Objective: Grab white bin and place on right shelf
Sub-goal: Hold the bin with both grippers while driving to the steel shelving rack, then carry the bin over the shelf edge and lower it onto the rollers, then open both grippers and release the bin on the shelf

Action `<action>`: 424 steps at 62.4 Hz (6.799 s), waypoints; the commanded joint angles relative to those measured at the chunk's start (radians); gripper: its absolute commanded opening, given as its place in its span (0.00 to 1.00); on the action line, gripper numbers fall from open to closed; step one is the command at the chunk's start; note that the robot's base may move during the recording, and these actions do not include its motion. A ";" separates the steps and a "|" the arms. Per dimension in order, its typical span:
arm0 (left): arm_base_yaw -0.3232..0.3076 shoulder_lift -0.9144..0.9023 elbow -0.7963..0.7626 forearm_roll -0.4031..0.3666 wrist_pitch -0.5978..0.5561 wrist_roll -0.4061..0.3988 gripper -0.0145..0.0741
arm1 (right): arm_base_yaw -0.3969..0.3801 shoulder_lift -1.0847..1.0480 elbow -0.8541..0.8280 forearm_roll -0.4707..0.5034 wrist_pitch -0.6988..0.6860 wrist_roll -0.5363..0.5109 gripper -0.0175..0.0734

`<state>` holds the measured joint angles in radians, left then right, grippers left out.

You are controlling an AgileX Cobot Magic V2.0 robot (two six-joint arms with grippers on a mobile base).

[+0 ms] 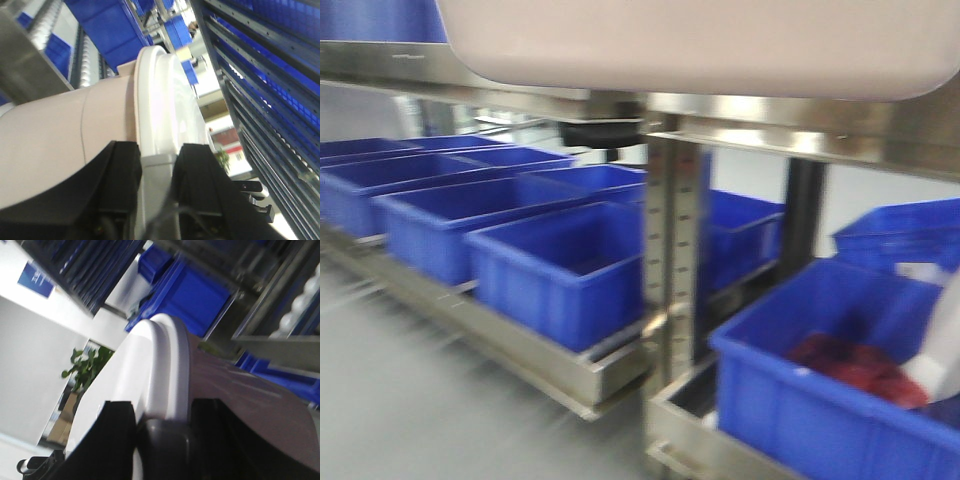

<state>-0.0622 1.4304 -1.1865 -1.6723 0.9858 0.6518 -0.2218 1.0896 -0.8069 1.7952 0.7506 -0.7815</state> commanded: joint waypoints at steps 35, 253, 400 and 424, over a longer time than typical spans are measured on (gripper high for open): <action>-0.056 -0.046 -0.036 -0.045 0.340 0.011 0.12 | 0.035 -0.033 -0.044 0.088 0.249 -0.006 0.26; -0.060 0.075 -0.036 0.033 0.154 0.097 0.50 | 0.035 0.186 -0.044 0.067 0.277 -0.053 0.89; -0.110 -0.494 -0.042 1.447 -0.113 -0.446 0.03 | 0.033 -0.530 -0.228 -1.543 0.142 0.587 0.27; -0.110 -0.915 0.491 1.436 -0.632 -0.429 0.03 | 0.033 -0.941 0.137 -1.542 -0.060 0.550 0.27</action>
<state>-0.1645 0.5762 -0.7485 -0.2184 0.5115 0.2206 -0.1869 0.2009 -0.6856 0.2482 0.8190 -0.2148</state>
